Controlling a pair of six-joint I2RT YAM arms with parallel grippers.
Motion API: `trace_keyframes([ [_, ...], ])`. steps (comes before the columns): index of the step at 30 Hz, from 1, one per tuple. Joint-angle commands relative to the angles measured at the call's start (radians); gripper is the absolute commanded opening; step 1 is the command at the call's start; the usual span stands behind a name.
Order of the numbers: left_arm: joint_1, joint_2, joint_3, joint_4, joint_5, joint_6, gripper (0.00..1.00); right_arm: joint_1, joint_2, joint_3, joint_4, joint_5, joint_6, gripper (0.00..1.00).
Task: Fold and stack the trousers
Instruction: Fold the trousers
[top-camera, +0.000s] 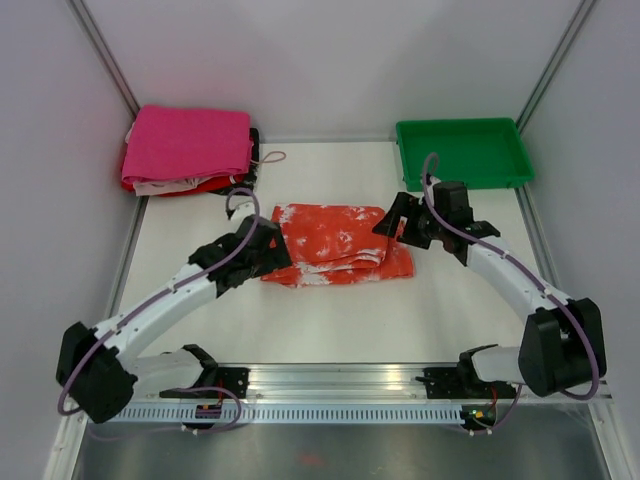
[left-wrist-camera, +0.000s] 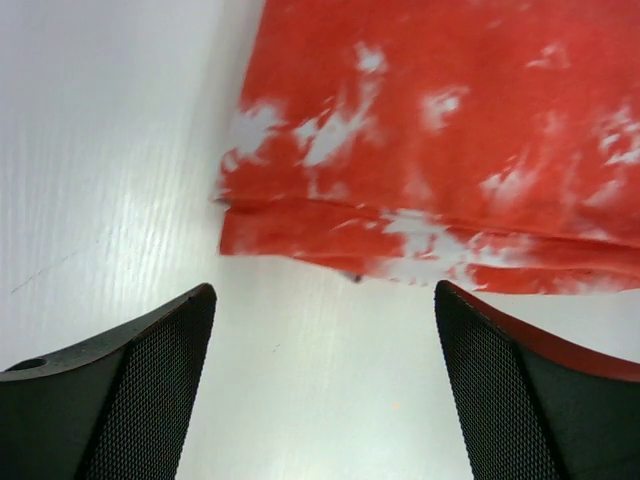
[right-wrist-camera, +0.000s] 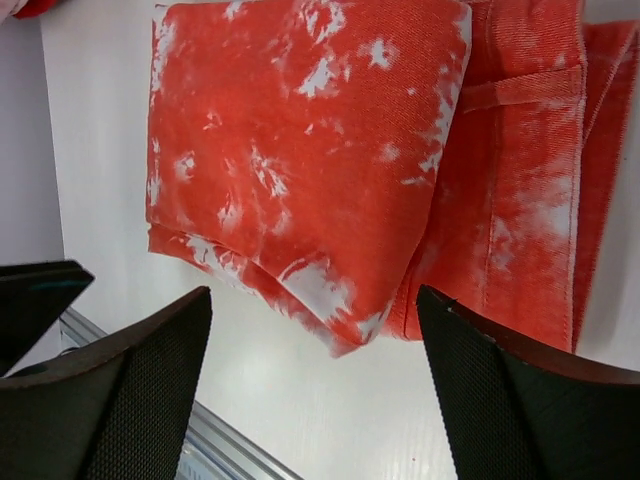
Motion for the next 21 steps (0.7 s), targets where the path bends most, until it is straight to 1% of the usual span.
trace_keyframes([
  [1,0.051,-0.186,-0.130,0.103,0.106,-0.048,0.94,0.031,0.083,0.042,0.056,0.076,0.071,0.88],
  [3,0.077,-0.272,-0.165,0.074,0.097,-0.048,0.95,0.037,0.126,0.058,0.019,0.116,0.076,0.87],
  [4,0.082,-0.293,-0.170,0.040,0.082,-0.045,0.96,0.043,0.137,0.068,0.008,0.154,0.077,0.87],
  [8,0.102,-0.372,-0.184,-0.018,0.049,-0.036,0.99,0.054,0.154,0.064,-0.017,0.206,0.088,0.88],
  [12,0.105,-0.390,-0.192,-0.028,0.043,-0.031,0.99,0.075,0.151,0.026,0.049,0.168,0.131,0.84],
  [17,0.107,-0.355,-0.202,-0.015,0.066,-0.033,1.00,0.139,0.182,-0.025,0.157,0.101,0.188,0.83],
  [19,0.107,-0.346,-0.204,-0.015,0.077,-0.034,1.00,0.161,0.217,-0.019,0.155,0.111,0.185,0.80],
  [20,0.107,-0.341,-0.202,-0.015,0.077,-0.034,1.00,0.163,0.229,-0.016,0.152,0.113,0.183,0.77],
  [21,0.107,-0.344,-0.204,-0.018,0.075,-0.033,1.00,0.163,0.246,-0.011,0.141,0.113,0.177,0.66],
])
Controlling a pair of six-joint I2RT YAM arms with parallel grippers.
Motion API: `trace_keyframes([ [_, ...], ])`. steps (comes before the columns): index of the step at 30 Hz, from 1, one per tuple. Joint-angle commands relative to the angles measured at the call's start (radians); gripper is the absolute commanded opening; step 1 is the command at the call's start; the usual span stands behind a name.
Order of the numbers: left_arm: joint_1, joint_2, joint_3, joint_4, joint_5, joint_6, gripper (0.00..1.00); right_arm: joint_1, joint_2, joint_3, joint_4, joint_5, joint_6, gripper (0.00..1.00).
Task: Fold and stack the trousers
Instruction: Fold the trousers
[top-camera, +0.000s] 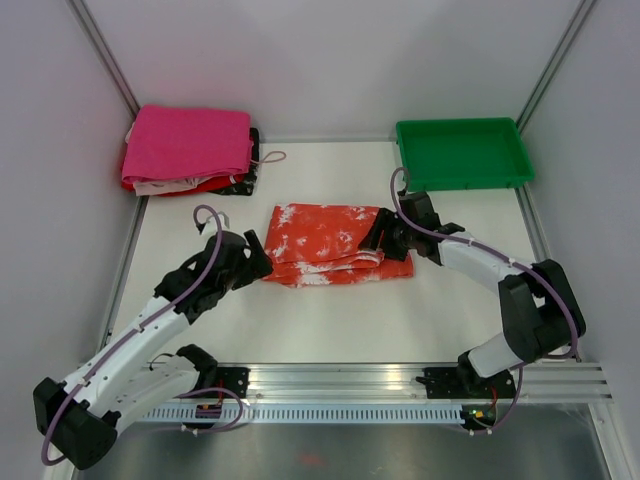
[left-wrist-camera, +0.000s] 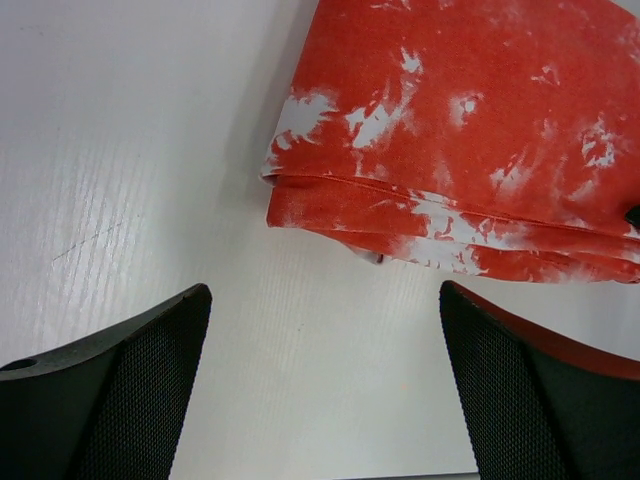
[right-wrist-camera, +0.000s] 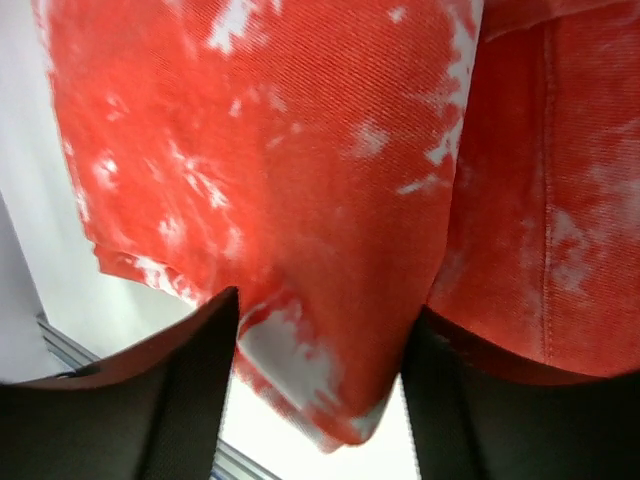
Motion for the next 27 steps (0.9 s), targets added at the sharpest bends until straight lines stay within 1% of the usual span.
trace_keyframes([
  [1,0.006,-0.004,-0.002,0.002,0.016,-0.018,1.00,0.005,0.040,0.015,0.032,-0.001,0.024,0.58],
  [2,0.007,-0.005,-0.002,-0.001,0.011,-0.018,1.00,0.005,0.037,0.019,0.026,0.006,0.021,0.46],
  [3,0.007,-0.013,-0.004,-0.004,0.005,-0.018,1.00,0.005,0.022,0.024,0.011,0.016,0.018,0.23],
  [4,0.007,-0.019,-0.007,-0.004,0.002,-0.018,1.00,0.007,0.008,0.032,0.008,0.026,0.016,0.17],
  [5,0.007,-0.022,-0.016,-0.001,0.000,-0.019,1.00,0.007,-0.022,0.035,0.005,0.030,0.014,0.07],
  [7,0.007,-0.028,-0.030,0.014,0.005,-0.032,1.00,0.007,-0.058,0.053,0.000,0.028,-0.008,0.01],
  [12,0.007,-0.004,-0.067,0.059,0.051,-0.053,1.00,0.005,-0.174,0.078,0.008,0.025,-0.087,0.00],
  [14,0.009,0.021,-0.059,0.066,0.059,-0.050,1.00,0.004,-0.187,0.085,-0.001,0.031,-0.120,0.00],
  [17,0.009,0.044,-0.045,0.068,0.062,-0.047,1.00,-0.005,-0.181,0.075,-0.011,0.022,-0.124,0.00],
  [23,0.009,0.041,-0.051,0.067,0.059,-0.049,1.00,-0.047,-0.203,-0.037,0.023,0.000,-0.116,0.00],
  [27,0.009,0.042,-0.061,0.068,0.062,-0.053,1.00,-0.131,-0.233,-0.111,0.037,-0.030,-0.136,0.00],
])
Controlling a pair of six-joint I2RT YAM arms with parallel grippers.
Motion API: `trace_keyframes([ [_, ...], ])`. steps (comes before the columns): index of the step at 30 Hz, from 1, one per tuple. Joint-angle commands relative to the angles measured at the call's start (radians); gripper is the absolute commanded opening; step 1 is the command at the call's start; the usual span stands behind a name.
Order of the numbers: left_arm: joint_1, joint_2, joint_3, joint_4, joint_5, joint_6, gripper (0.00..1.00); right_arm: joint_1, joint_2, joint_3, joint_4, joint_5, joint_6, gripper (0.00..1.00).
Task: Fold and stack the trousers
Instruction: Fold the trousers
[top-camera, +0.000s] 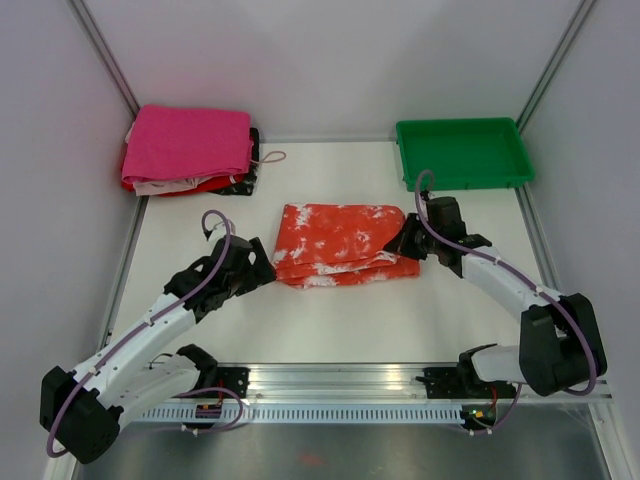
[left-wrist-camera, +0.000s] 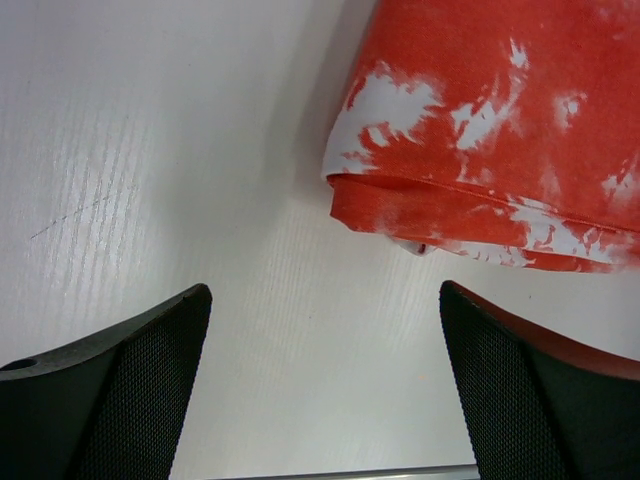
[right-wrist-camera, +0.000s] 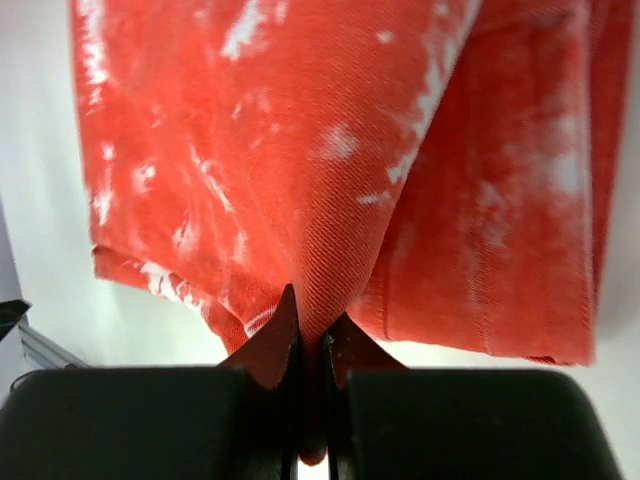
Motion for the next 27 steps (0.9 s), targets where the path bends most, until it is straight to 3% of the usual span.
trace_keyframes([
  [1,0.004,-0.002,0.002,0.038,0.015,-0.035,1.00,-0.070,-0.061,-0.038,0.038,-0.012,-0.039,0.00],
  [10,0.004,0.035,-0.002,0.064,0.026,-0.043,1.00,-0.107,0.001,-0.092,0.025,-0.009,-0.136,0.09],
  [14,0.004,0.052,-0.005,0.073,0.055,-0.040,1.00,-0.107,0.064,-0.048,-0.044,0.057,-0.211,0.25],
  [17,0.004,0.059,-0.013,0.087,0.076,-0.040,1.00,-0.107,0.071,0.007,-0.091,0.127,-0.246,0.45],
  [19,0.004,0.058,-0.022,0.099,0.088,-0.047,1.00,-0.107,0.067,0.059,-0.143,0.146,-0.262,0.49],
  [22,0.004,0.059,-0.022,0.130,0.113,-0.058,1.00,-0.109,0.036,0.116,-0.223,0.109,-0.279,0.55],
  [27,0.004,0.111,0.042,0.191,0.148,-0.017,0.98,-0.107,-0.076,0.150,-0.308,0.009,-0.263,0.56],
])
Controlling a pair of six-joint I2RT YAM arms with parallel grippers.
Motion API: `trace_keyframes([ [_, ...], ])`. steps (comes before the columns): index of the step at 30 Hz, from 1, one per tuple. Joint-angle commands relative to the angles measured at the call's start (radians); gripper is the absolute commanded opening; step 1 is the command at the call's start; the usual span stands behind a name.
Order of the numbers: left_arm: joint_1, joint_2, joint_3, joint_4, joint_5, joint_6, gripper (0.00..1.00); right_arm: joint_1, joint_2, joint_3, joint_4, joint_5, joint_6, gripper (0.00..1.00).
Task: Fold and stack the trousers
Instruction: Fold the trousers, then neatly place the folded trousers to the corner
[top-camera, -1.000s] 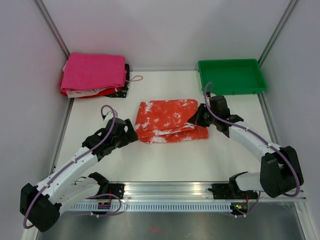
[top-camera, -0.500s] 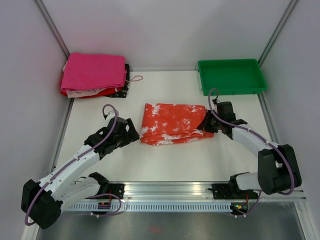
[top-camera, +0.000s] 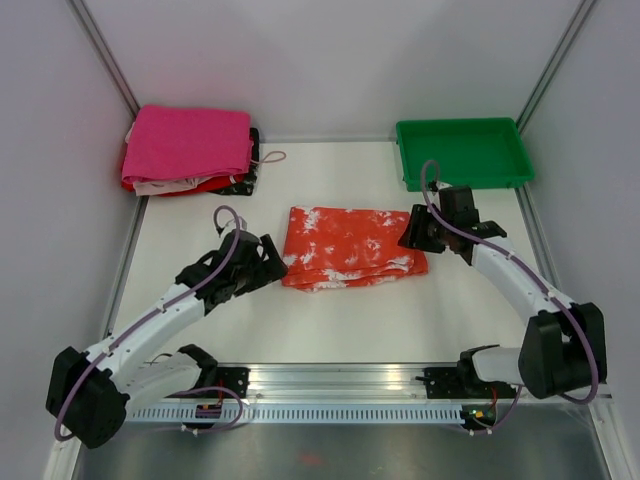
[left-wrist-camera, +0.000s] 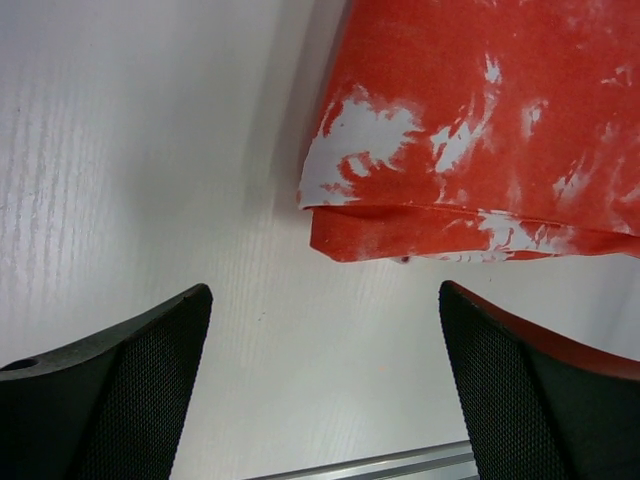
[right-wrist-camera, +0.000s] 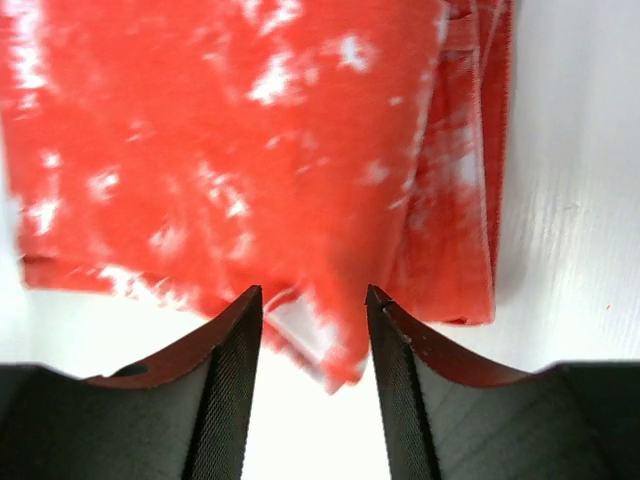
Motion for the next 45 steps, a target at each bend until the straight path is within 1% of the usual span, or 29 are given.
trace_keyframes([
  [1,0.003,0.052,0.104,0.089,0.046,0.035,0.98,-0.002,-0.119,0.054,-0.089,-0.085,-0.007,0.51],
  [3,0.003,0.108,0.159,0.104,0.058,0.060,0.96,0.004,-0.141,0.057,-0.078,-0.162,0.024,0.37],
  [4,0.003,0.128,0.205,0.117,0.066,0.078,0.93,0.012,-0.147,0.058,-0.061,-0.182,0.051,0.21],
  [5,0.003,0.150,0.224,0.132,0.082,0.084,0.90,0.044,-0.147,0.061,-0.055,-0.193,0.058,0.13],
  [6,0.003,0.188,0.241,0.150,0.090,0.087,0.76,0.064,-0.141,0.076,-0.055,-0.180,0.062,0.06],
  [7,0.003,0.208,0.257,0.201,0.104,0.090,0.66,0.079,-0.122,0.089,-0.073,-0.162,0.062,0.00],
  [8,0.003,0.230,0.267,0.221,0.130,0.089,0.56,0.108,-0.112,0.112,-0.079,-0.135,0.058,0.00],
  [9,0.003,0.280,0.287,0.245,0.142,0.084,0.33,0.119,-0.095,0.115,-0.078,-0.128,0.058,0.00],
  [11,0.003,0.332,0.297,0.265,0.170,0.055,0.08,0.125,-0.076,0.107,-0.052,-0.127,0.059,0.00],
  [12,0.003,0.357,0.304,0.276,0.170,0.047,0.02,0.125,-0.066,0.094,-0.046,-0.122,0.056,0.00],
  [13,0.003,0.404,0.302,0.294,0.197,0.035,0.02,0.125,-0.044,0.083,-0.037,-0.116,0.053,0.00],
  [16,0.003,0.470,0.281,0.357,0.242,0.002,0.02,0.125,-0.015,0.011,0.000,-0.081,0.044,0.00],
  [20,0.003,0.564,0.203,0.463,0.273,-0.048,0.02,0.119,0.037,-0.128,0.051,0.036,0.039,0.00],
  [22,0.005,0.590,0.160,0.473,0.274,-0.058,0.02,0.110,0.084,-0.172,0.080,0.065,0.041,0.00],
  [26,0.009,0.609,0.087,0.473,0.276,-0.057,0.02,0.062,0.112,-0.256,0.095,0.076,0.047,0.00],
  [27,0.009,0.597,0.060,0.486,0.276,-0.055,0.02,0.058,0.099,-0.262,0.097,0.077,0.049,0.00],
  [30,0.009,0.583,0.046,0.486,0.280,-0.026,0.02,0.047,0.057,-0.250,0.076,0.065,0.047,0.00],
  [33,0.009,0.547,0.069,0.445,0.311,0.026,0.02,0.045,-0.018,-0.186,0.031,-0.018,0.041,0.00],
  [34,0.009,0.505,0.075,0.416,0.337,0.053,0.03,0.047,-0.045,-0.164,0.002,-0.062,0.039,0.00],
  [36,0.008,0.437,0.089,0.388,0.359,0.076,0.11,0.047,-0.128,-0.077,-0.026,-0.088,0.041,0.02],
  [37,0.008,0.355,0.093,0.372,0.363,0.099,0.15,0.047,-0.154,-0.045,-0.053,-0.088,0.041,0.10],
  [38,0.008,0.310,0.098,0.330,0.357,0.113,0.34,0.047,-0.173,0.022,-0.066,-0.082,0.035,0.16],
  [39,0.008,0.261,0.104,0.304,0.349,0.125,0.48,0.047,-0.202,0.058,-0.078,-0.073,0.030,0.25],
  [40,0.008,0.215,0.107,0.277,0.319,0.148,0.60,0.047,-0.213,0.087,-0.093,-0.050,0.029,0.47],
  [41,0.008,0.125,0.112,0.206,0.297,0.159,0.73,0.047,-0.219,0.141,-0.098,-0.042,0.024,0.57],
  [42,0.008,0.081,0.118,0.171,0.279,0.178,0.78,0.047,-0.225,0.162,-0.095,-0.036,0.021,0.75],
  [43,0.008,0.037,0.116,0.140,0.242,0.184,0.84,0.045,-0.227,0.188,-0.084,-0.024,0.023,0.88],
  [44,0.008,-0.047,0.110,0.094,0.227,0.187,0.91,0.047,-0.231,0.189,-0.063,-0.025,0.029,0.97],
  [45,0.008,-0.090,0.083,0.080,0.211,0.185,0.92,0.045,-0.257,0.176,-0.022,-0.039,0.053,0.98],
])
